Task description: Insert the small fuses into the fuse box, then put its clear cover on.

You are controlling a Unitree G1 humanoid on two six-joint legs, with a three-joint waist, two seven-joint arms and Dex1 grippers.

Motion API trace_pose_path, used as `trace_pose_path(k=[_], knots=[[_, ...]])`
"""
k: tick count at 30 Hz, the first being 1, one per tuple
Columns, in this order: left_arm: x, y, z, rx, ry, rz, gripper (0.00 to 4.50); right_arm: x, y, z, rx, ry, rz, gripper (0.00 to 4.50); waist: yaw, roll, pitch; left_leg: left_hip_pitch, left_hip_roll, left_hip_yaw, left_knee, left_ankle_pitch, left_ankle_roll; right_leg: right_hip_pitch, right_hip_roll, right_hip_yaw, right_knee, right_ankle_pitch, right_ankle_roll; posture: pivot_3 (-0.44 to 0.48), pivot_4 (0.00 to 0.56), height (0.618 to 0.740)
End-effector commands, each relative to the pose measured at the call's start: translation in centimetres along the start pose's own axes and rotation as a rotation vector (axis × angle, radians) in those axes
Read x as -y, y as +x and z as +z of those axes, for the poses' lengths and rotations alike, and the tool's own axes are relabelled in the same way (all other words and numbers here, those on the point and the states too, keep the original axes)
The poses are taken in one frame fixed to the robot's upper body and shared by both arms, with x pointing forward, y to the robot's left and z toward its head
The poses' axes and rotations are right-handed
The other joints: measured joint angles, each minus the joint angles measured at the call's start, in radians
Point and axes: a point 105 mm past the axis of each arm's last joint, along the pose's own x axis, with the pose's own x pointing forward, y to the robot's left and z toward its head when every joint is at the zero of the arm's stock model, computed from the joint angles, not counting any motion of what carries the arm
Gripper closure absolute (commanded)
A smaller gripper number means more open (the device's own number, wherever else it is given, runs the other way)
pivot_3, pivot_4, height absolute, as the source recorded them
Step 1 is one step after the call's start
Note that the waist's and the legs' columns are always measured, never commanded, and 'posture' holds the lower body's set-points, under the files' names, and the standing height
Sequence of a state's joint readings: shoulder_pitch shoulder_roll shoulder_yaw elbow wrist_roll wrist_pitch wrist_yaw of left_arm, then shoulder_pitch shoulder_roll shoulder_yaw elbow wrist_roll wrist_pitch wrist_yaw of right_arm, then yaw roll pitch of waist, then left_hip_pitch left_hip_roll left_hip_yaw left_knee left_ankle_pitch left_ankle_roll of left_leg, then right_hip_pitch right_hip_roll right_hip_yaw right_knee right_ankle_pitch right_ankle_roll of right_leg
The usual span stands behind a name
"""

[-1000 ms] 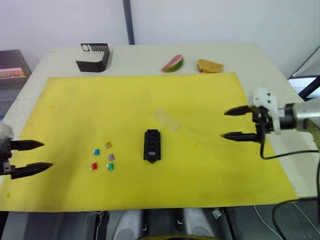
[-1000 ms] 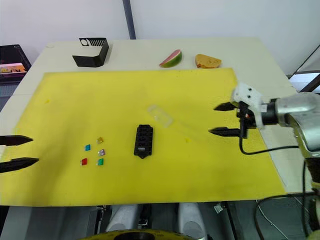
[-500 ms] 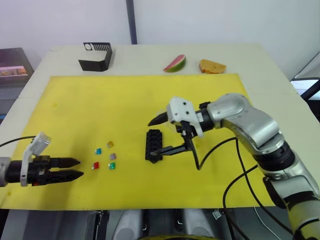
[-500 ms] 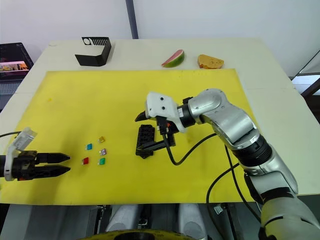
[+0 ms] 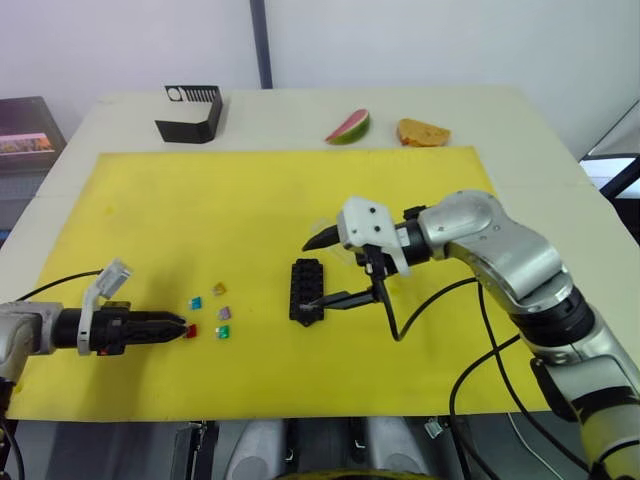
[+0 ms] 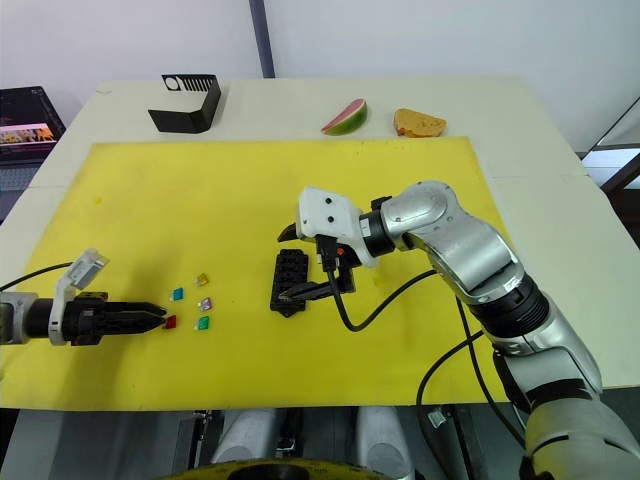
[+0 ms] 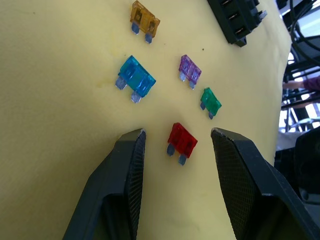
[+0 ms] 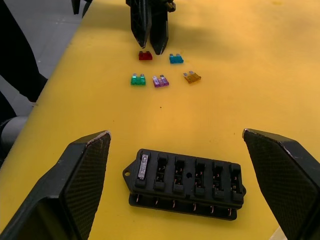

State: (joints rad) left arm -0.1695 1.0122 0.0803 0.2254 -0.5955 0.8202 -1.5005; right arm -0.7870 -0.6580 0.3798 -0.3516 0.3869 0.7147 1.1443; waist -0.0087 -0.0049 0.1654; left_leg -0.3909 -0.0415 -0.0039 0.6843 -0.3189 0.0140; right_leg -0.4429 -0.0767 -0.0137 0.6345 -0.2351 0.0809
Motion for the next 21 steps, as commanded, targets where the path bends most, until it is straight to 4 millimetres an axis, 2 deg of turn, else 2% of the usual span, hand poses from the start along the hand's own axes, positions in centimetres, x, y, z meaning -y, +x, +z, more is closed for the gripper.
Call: trace_pose_path(k=[1,18,19,21], knots=[[-0.1,1.1,-0.4,-0.025,-0.012,-0.031,2.28,-0.1,-0.6,1.0,0.015,-0.041,-0.023,0.00,0.001,0.000,0.000,0.000,0.000,0.000,0.000,-0.001,0.001,0.000,0.000,0.000,0.000,0.000,0.000,0.000,0.150,0.740],[0.6,1.1,-2.3,-0.052,-0.063,-0.072,2.28,0.1,-0.4,0.9,0.009,-0.041,-0.045,0.00,-0.005,0.000,0.000,0.000,-0.001,0.000,0.000,-0.001,0.002,0.000,-0.001,0.000,0.000,0.000,0.000,0.000,0.150,0.740],[0.3,1.0,-2.4,-0.049,-0.064,-0.057,2.83,0.1,-0.3,0.9,0.009,-0.041,-0.046,0.00,-0.005,0.000,0.000,0.000,-0.001,0.000,0.000,-0.001,0.002,0.000,-0.001,0.000,-0.001,0.000,0.000,0.000,0.150,0.740],[-0.1,0.8,-2.5,-0.047,-0.060,-0.027,2.83,0.2,-0.3,0.9,0.008,-0.041,-0.047,0.00,-0.007,0.000,0.000,0.000,-0.001,0.000,0.000,-0.001,0.002,0.000,-0.001,0.000,-0.001,0.000,0.000,0.000,0.150,0.740]])
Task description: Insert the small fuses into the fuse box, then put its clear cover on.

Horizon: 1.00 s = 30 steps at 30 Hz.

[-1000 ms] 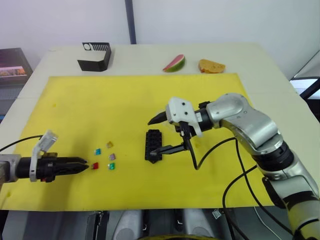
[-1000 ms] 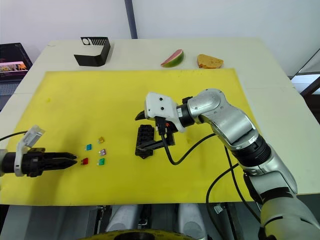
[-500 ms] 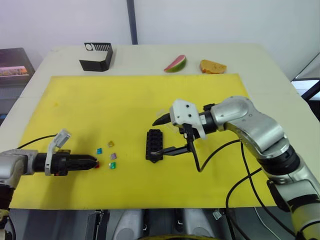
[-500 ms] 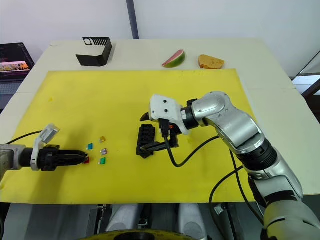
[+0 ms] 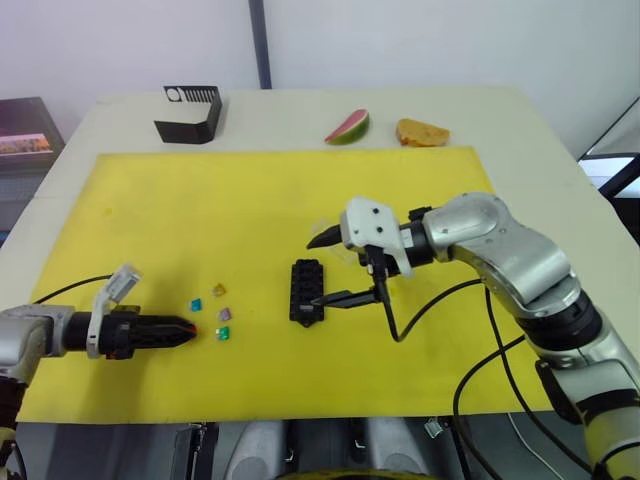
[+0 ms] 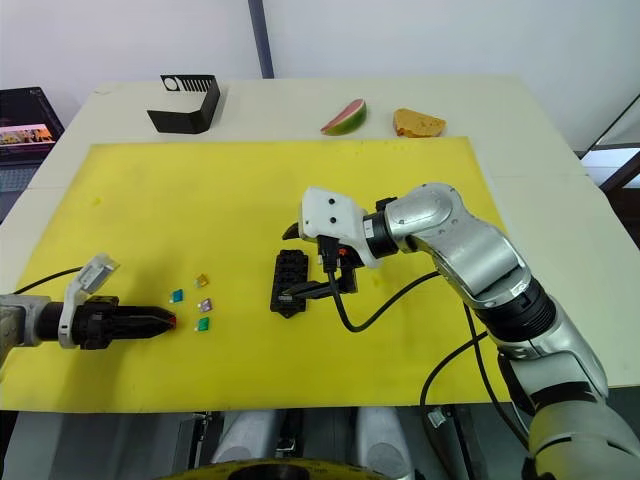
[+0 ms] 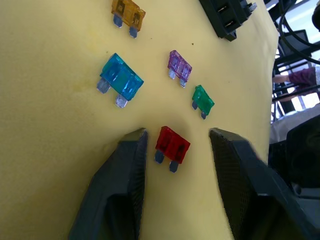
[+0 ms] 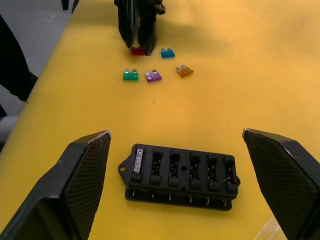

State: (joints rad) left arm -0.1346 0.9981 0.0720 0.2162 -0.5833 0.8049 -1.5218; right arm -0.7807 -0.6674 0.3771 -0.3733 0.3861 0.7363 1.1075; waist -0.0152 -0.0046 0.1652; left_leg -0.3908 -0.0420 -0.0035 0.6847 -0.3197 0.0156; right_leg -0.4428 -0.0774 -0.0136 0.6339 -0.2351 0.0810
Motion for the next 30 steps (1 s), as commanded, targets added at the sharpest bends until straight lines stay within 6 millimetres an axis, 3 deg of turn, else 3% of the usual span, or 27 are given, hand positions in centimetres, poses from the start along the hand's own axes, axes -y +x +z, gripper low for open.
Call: trace_pose_path(k=[1,4,6,19,20,22,30], knots=[[-0.35,0.31,-1.21,-0.020,-0.048,0.006,2.83,0.05,-0.14,1.00,0.023,-0.047,-0.011,0.00,0.000,0.000,0.000,0.000,0.000,0.000,0.000,0.000,0.000,0.000,0.000,0.000,0.000,0.000,0.000,0.000,0.150,0.740],[-0.39,0.17,-0.83,0.007,-0.066,0.007,2.83,0.12,-0.11,1.03,0.024,-0.047,-0.012,0.00,0.000,0.000,0.000,0.000,0.000,0.000,0.000,0.000,0.000,0.000,0.000,0.000,0.000,0.000,0.000,0.000,0.150,0.740],[-0.42,0.15,-0.79,0.010,-0.062,0.010,3.36,0.11,-0.08,1.01,0.024,-0.046,-0.013,0.00,0.001,0.000,0.000,0.000,0.000,0.000,0.000,0.000,0.001,0.000,0.000,0.000,0.000,0.000,0.000,0.000,0.150,0.740],[-0.28,-0.45,-0.31,0.064,-0.089,0.027,3.36,-0.37,0.12,0.70,0.018,-0.047,0.000,0.00,0.001,0.000,0.000,0.000,0.000,0.000,0.000,0.000,0.001,0.000,0.000,0.000,0.000,0.000,0.000,0.000,0.150,0.740],[-0.30,-0.52,-0.33,0.065,-0.090,0.029,3.90,-0.39,0.14,0.69,0.018,-0.048,0.001,0.00,0.000,0.000,0.000,0.000,0.000,0.000,0.000,0.000,0.000,0.000,0.000,0.000,0.000,0.000,0.000,0.000,0.150,0.740],[-0.20,-0.60,-0.36,0.064,-0.090,0.030,4.44,-0.40,0.19,0.65,0.018,-0.050,0.003,0.00,0.000,0.000,0.000,0.000,0.000,0.000,0.000,0.000,0.001,0.000,0.000,0.000,0.000,0.000,0.000,0.000,0.150,0.740],[0.15,-0.64,-0.68,0.051,-0.078,0.025,4.44,-0.40,0.42,0.67,0.018,-0.050,0.014,0.00,-0.002,0.000,0.000,0.000,0.000,0.000,0.000,0.000,0.000,0.000,0.000,0.000,0.000,0.000,0.000,0.000,0.150,0.740]])
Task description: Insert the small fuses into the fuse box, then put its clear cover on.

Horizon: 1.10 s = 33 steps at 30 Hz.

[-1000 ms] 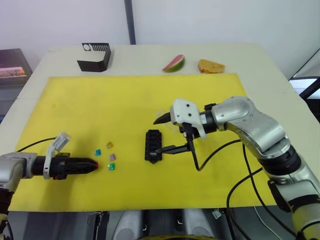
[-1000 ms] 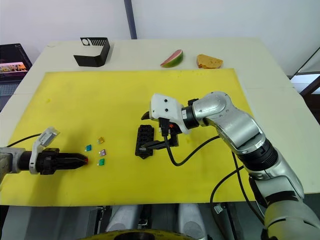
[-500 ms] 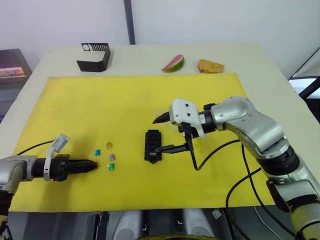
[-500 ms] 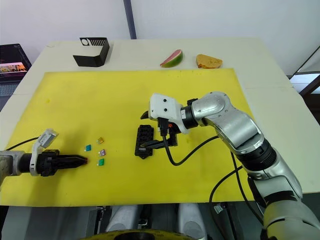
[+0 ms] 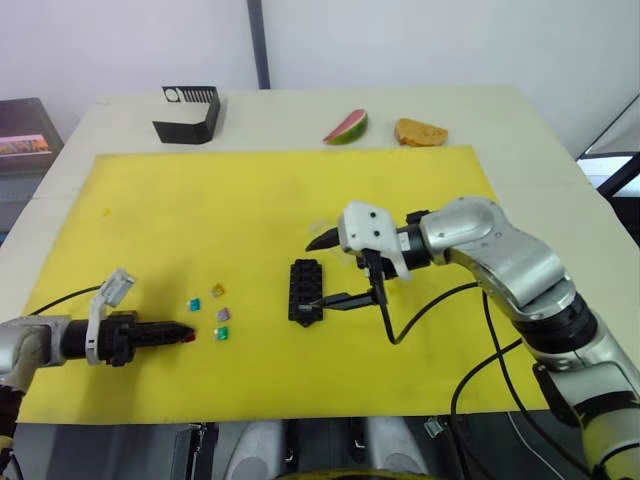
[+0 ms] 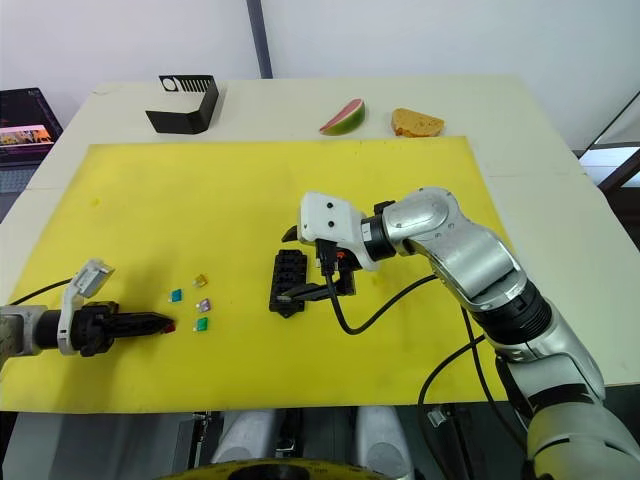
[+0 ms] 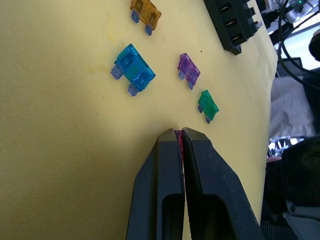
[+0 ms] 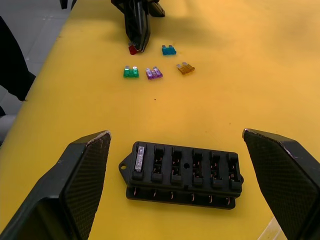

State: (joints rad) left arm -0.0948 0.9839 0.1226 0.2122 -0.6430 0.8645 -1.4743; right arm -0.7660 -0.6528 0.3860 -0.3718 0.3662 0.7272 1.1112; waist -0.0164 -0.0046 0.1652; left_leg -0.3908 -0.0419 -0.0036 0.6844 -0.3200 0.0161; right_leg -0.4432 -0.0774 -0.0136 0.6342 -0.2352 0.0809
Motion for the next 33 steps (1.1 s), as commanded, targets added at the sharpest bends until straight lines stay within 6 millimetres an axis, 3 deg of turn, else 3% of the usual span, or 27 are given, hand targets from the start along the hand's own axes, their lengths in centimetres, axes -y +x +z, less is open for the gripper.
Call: trace_pose_path(k=[1,7,11,17,20,24,27,29,33], knots=[[0.1,-0.5,-0.4,-0.018,-0.002,0.014,4.44,-0.2,0.0,1.0,0.017,-0.052,0.006,0.00,-0.001,0.000,0.000,0.000,0.000,0.000,0.000,0.000,0.000,0.000,0.000,0.000,0.000,0.000,0.000,0.000,0.150,0.740],[1.2,-1.2,1.3,0.087,-0.006,0.015,4.44,-0.2,0.0,0.9,0.016,-0.050,-0.001,0.00,-0.002,0.000,0.000,0.000,0.000,0.000,0.000,0.000,0.000,0.000,0.000,0.000,0.000,0.000,0.000,0.000,0.150,0.740],[4.3,-0.6,4.6,0.256,0.036,-0.078,4.44,-0.4,-0.1,1.0,0.076,0.087,0.001,0.00,0.006,0.000,0.000,0.000,0.000,0.000,0.000,0.000,0.001,0.000,0.000,0.000,0.000,0.000,0.000,0.000,0.150,0.740],[9.6,2.8,9.0,0.476,0.181,-0.224,4.44,0.5,-0.9,2.6,0.309,0.600,0.018,0.00,0.006,-0.002,-0.001,0.000,0.000,-0.002,0.001,0.002,-0.003,0.001,-0.001,0.000,0.001,0.000,0.000,0.000,0.150,0.740],[11.1,4.6,9.4,0.512,0.213,-0.259,4.44,0.8,-0.8,3.9,0.390,0.716,0.041,0.00,-0.001,-0.002,-0.001,0.000,0.000,-0.001,0.000,0.003,-0.006,0.000,0.000,0.000,0.002,0.000,0.000,0.000,0.150,0.740],[11.5,6.0,9.6,0.530,0.208,-0.265,4.44,0.9,-0.7,4.9,0.417,0.754,0.045,0.00,0.000,-0.002,-0.001,0.000,0.000,-0.002,0.000,0.005,-0.008,-0.001,0.001,0.000,0.004,0.000,0.000,0.000,0.150,0.740],[11.4,7.4,10.3,0.567,0.202,-0.276,4.50,0.9,-0.3,4.9,0.419,0.773,0.032,0.88,0.006,-0.002,-0.001,0.000,-0.001,-0.002,0.000,0.005,-0.008,-0.001,0.000,0.000,0.004,0.000,0.000,0.000,0.150,0.740],[11.7,7.7,10.8,0.591,0.205,-0.291,4.50,0.9,-0.1,4.8,0.415,0.781,0.029,1.79,0.006,-0.002,-0.001,0.000,-0.001,-0.002,0.000,0.005,-0.008,0.000,0.000,0.000,0.004,0.000,0.000,0.000,0.150,0.740],[12.1,7.8,11.0,0.596,0.213,-0.307,4.50,1.2,-0.1,4.5,0.412,0.795,0.002,1.79,0.000,-0.002,-0.001,0.000,-0.002,-0.002,0.000,0.005,-0.008,-0.001,0.000,0.000,0.005,0.000,0.000,0.000,0.150,0.740]])
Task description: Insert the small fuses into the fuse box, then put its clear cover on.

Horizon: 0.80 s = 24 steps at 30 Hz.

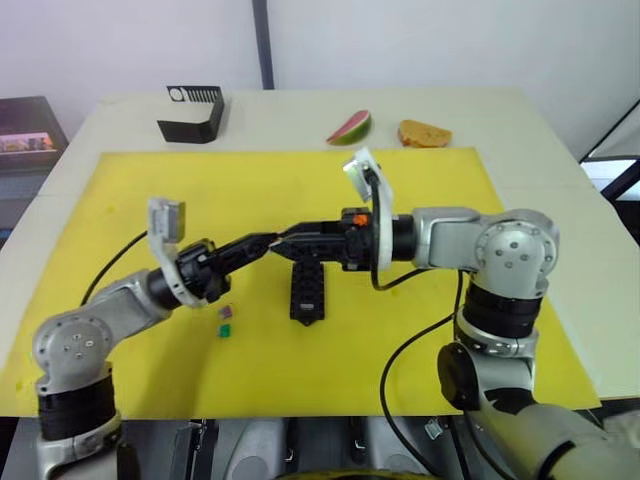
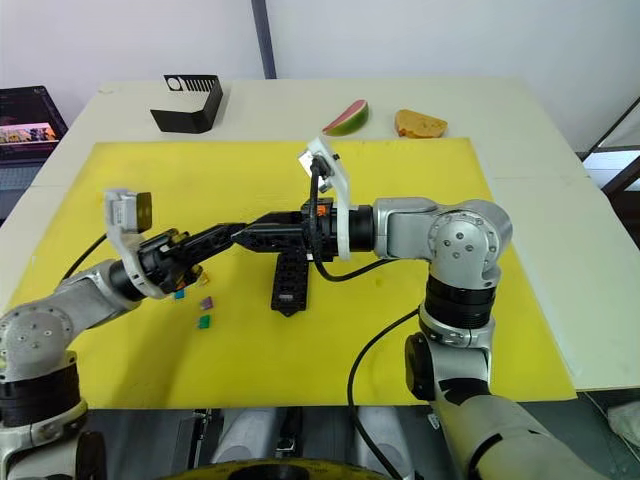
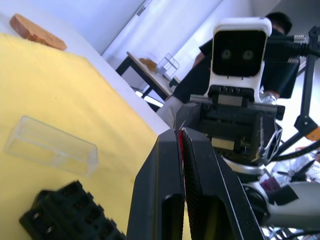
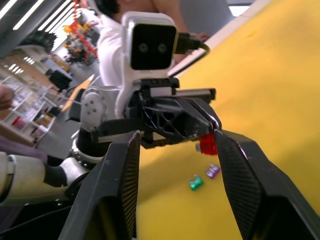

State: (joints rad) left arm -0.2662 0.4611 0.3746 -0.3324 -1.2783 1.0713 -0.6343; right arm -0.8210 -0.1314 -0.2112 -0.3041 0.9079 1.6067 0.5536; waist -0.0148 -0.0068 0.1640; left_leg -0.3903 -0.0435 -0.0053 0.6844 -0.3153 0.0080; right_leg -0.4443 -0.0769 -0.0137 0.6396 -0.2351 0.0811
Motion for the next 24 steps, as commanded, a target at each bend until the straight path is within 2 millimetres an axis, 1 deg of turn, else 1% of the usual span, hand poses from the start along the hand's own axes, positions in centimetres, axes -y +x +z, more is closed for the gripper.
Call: trace_pose_path(k=[1,8,12,15,17,18,24], knots=[[1.16,0.39,0.67,0.017,0.031,-0.054,4.50,-0.26,-0.08,0.23,0.009,-0.007,0.002,1.79,-0.002,0.000,0.000,0.000,0.000,0.000,0.000,0.000,0.000,0.000,0.000,0.000,0.000,0.000,0.000,0.000,0.150,0.740],[1.25,0.40,0.55,0.002,0.032,-0.059,4.50,0.29,-0.32,0.25,0.022,0.009,-0.021,1.79,0.001,0.000,0.000,0.000,0.000,0.000,0.000,0.000,0.000,0.000,0.000,0.000,0.000,0.000,0.000,0.000,0.150,0.740],[1.27,0.39,0.55,0.000,0.033,-0.058,4.50,0.09,-0.36,0.19,0.016,0.010,-0.006,1.79,-0.001,0.000,0.000,0.000,0.000,0.000,0.000,0.000,0.000,0.000,0.000,0.000,0.000,0.000,0.000,0.000,0.150,0.740],[1.31,0.43,0.61,0.002,0.034,-0.059,4.50,-0.19,-0.30,0.02,0.008,0.008,0.009,2.55,-0.001,0.000,0.000,0.000,0.000,0.000,0.000,0.000,0.000,0.000,0.000,0.000,0.000,0.000,0.000,0.000,0.150,0.740],[1.31,0.41,0.61,0.003,0.034,-0.058,4.50,-0.36,-0.26,-0.02,0.004,0.004,0.017,3.59,0.001,0.000,0.000,0.000,0.000,0.000,0.000,0.000,0.000,0.000,0.000,0.000,0.000,0.000,0.000,0.000,0.150,0.740],[1.30,0.39,0.61,0.004,0.033,-0.057,4.50,-0.37,-0.25,-0.05,0.001,0.003,0.016,4.03,0.001,0.000,0.000,0.000,0.000,0.000,0.000,0.000,0.000,0.000,0.000,0.000,0.000,0.000,0.000,0.000,0.150,0.740],[1.31,0.31,0.51,0.005,0.030,-0.051,4.50,-0.39,-0.17,-0.12,-0.007,-0.001,0.016,4.03,-0.001,0.000,0.000,0.000,0.000,0.000,0.000,0.000,0.000,0.000,0.000,0.000,0.000,0.000,0.000,0.000,0.150,0.740]])
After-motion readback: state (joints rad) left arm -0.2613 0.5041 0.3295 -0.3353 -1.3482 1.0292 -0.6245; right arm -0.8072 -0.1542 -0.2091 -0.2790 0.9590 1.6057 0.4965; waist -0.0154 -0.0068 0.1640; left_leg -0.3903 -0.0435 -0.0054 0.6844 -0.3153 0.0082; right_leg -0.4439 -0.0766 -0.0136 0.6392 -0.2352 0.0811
